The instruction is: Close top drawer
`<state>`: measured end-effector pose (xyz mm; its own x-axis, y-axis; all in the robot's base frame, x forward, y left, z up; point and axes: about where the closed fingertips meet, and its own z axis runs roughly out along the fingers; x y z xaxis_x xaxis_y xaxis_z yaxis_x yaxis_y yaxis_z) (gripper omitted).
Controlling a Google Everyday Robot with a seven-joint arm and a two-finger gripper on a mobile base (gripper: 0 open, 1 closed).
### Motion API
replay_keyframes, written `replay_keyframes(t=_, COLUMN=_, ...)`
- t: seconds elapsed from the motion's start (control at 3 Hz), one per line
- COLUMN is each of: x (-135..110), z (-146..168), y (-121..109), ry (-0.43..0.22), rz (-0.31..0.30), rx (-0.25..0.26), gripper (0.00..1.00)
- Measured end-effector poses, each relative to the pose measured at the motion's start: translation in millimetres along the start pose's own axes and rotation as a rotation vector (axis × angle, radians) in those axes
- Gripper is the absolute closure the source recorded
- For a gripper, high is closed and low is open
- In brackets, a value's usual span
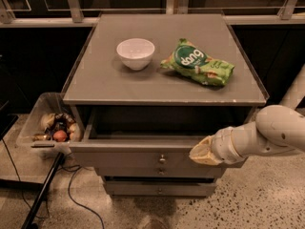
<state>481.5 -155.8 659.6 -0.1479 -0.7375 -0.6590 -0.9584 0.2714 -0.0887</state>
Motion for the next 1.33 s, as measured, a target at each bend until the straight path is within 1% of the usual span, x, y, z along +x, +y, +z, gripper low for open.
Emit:
replay_keyframes(t=0.67, x=0.0, z=0.0, y=0.0, ry=0.000, rz=0.000, rx=0.000, gripper=0.18)
replay_keyframes(t=1.0, x=-0.1, z=0.1, y=0.1, ry=0.000, rz=0.000, rx=0.000, gripper=0.00)
replay_keyframes(t=1.33, x=-0.1, z=0.1, y=0.1, ry=0.000, rz=0.000, rx=0.000, gripper=0.00)
